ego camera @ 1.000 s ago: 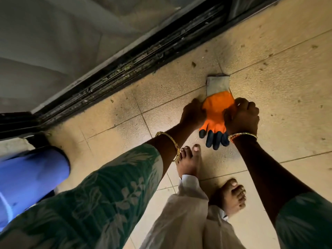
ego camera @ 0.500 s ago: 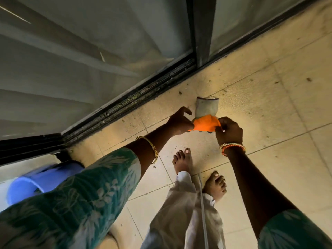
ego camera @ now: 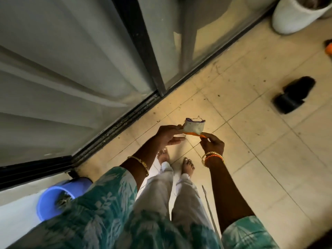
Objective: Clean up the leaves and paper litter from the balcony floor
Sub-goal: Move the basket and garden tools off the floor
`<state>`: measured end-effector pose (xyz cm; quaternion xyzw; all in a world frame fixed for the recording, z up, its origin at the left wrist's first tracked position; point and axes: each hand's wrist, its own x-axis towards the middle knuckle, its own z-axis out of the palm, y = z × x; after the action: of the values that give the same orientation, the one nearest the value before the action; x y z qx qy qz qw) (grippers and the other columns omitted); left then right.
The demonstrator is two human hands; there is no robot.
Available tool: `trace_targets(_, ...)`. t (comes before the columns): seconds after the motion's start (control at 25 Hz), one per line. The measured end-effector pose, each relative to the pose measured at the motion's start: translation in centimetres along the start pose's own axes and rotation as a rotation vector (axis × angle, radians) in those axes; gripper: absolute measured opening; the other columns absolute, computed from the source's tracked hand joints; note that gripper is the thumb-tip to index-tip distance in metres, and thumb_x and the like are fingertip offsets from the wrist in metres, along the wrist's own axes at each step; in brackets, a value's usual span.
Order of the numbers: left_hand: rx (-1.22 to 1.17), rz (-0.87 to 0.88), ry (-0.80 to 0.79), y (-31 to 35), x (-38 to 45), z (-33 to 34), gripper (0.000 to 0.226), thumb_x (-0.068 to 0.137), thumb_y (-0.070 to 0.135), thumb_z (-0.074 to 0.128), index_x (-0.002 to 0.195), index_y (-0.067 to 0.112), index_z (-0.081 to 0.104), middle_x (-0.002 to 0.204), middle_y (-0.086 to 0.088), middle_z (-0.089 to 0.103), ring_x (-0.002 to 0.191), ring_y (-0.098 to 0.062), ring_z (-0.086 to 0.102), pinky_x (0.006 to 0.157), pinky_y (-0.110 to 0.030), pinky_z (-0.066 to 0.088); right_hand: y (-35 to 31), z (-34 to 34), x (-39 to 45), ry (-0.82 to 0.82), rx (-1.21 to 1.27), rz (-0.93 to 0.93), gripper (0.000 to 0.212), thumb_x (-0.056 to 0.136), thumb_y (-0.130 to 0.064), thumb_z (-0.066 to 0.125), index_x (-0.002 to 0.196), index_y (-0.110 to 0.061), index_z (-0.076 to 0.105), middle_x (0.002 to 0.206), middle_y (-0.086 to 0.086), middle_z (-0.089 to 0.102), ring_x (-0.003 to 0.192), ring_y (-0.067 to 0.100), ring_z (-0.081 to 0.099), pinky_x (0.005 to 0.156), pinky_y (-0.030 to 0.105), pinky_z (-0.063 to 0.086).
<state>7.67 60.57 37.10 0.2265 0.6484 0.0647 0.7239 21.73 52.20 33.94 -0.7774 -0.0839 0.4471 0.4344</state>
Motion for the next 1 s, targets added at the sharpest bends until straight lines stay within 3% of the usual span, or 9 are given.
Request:
trace_targets(0.12, -0.164, -0.027, -0.034, 0.6, -5.5, 3.8, 0.018, 0.095, 0.016, 0.051, 0.100, 0.006, 0.065, 0.104, -0.015, 0.068, 0.086, -0.025, 0.065, 0.075, -0.033, 0.056, -2.2, -4.3, -5.3, 0.060, 0.004, -0.070, 0.027, 0.077, 0.016, 0.059, 0.094, -0.002, 0.071, 0.116, 0.017, 0.064, 0.107, 0.022, 0.058, 0.088, 0.023, 0.044)
trace_targets(0.2, -0.123, 0.021, -0.072, 0.5, -9.0, 6.5, 0.008, 0.090, 0.014, 0.063, 0.095, 0.008, 0.066, 0.097, -0.014, 0.068, 0.088, -0.029, 0.064, 0.079, -0.040, 0.055, -3.5, -7.3, -8.5, 0.130, -0.075, -0.151, 0.027, 0.079, 0.018, 0.054, 0.091, 0.003, 0.072, 0.137, 0.017, 0.049, 0.116, 0.018, 0.052, 0.086, 0.011, 0.039)
trace_targets(0.28, 0.031, 0.118, -0.137, 0.1, -11.5, 8.8, 0.027, 0.081, -0.003, 0.069, 0.105, 0.007, 0.067, 0.103, -0.015, 0.067, 0.094, -0.030, 0.063, 0.085, -0.041, 0.053, -4.0, -9.8, -11.1, 0.211, -0.010, -0.172, 0.030, 0.082, 0.019, 0.049, 0.090, 0.003, 0.072, 0.141, 0.016, 0.044, 0.116, 0.012, 0.049, 0.078, 0.004, 0.040)
trace_targets(0.4, 0.277, 0.199, -0.210, 0.0, -14.5, 10.9, 0.056, 0.078, -0.019, 0.060, 0.129, 0.004, 0.057, 0.120, -0.018, 0.063, 0.100, -0.026, 0.061, 0.087, -0.036, 0.052, -4.0, -12.1, -14.4, 0.354, 0.443, -0.015, 0.033, 0.082, 0.015, 0.052, 0.072, -0.005, 0.075, 0.134, 0.016, 0.052, 0.114, 0.021, 0.055, 0.084, 0.021, 0.051)
trace_targets(0.48, 0.367, 0.192, -0.312, -0.3, -15.7, 11.7, 0.062, 0.079, -0.023, 0.055, 0.134, 0.005, 0.053, 0.126, -0.019, 0.060, 0.103, -0.028, 0.062, 0.081, -0.035, 0.053, -3.2, -13.1, -16.7, 0.427, 0.893, 0.091, 0.032, 0.083, 0.013, 0.051, 0.066, -0.005, 0.071, 0.112, 0.019, 0.062, 0.103, 0.031, 0.058, 0.073, 0.031, 0.058)
trace_targets(0.64, 0.595, 0.137, -0.578, -2.5, -18.5, 12.2, 0.063, 0.081, -0.026, 0.048, 0.136, 0.005, 0.049, 0.126, -0.020, 0.059, 0.070, -0.016, 0.069, 0.057, -0.022, 0.056, -0.2, -14.6, -22.8, 0.528, 1.346, 0.195, 0.008, 0.090, -0.006, 0.050, 0.083, -0.003, 0.052, 0.086, 0.014, 0.055, 0.076, 0.026, 0.061, 0.057, 0.031, 0.058)
trace_targets(0.72, 0.737, 0.118, -0.715, -4.3, -20.0, 12.2, 0.065, 0.082, -0.026, 0.045, 0.139, 0.006, 0.046, 0.126, -0.019, 0.058, 0.071, -0.015, 0.069, 0.061, -0.024, 0.056, 2.1, -14.7, -26.6, 0.567, 1.518, 0.254, 0.017, 0.089, -0.015, 0.056, 0.079, -0.007, 0.045, 0.077, 0.012, 0.051, 0.061, 0.024, 0.062, 0.053, 0.034, 0.057)
trace_targets(0.88, 0.994, 0.043, -0.991, -9.3, -23.1, 11.8, 0.078, 0.084, -0.025, 0.044, 0.148, 0.018, 0.031, 0.140, -0.016, 0.050, 0.107, -0.028, 0.059, 0.075, -0.031, 0.056, 6.9, -13.8, -34.3, 0.665, 1.688, 0.248, 0.024, 0.087, -0.021, 0.061, 0.087, -0.008, 0.041, 0.079, 0.013, 0.048, 0.060, 0.022, 0.058, 0.049, 0.028, 0.055)
trace_targets(1.0, 1.151, -0.071, -1.112, -13.9, -26.0, 11.4, 0.079, 0.085, -0.023, 0.046, 0.147, 0.022, 0.029, 0.139, -0.015, 0.051, 0.099, -0.028, 0.063, 0.071, -0.030, 0.057, 10.5, -13.2, -39.6, 0.675, 1.635, 0.283, 0.029, 0.085, -0.032, 0.064, 0.091, -0.008, 0.049, 0.070, 0.007, 0.051, 0.046, 0.013, 0.054, 0.046, 0.018, 0.049)
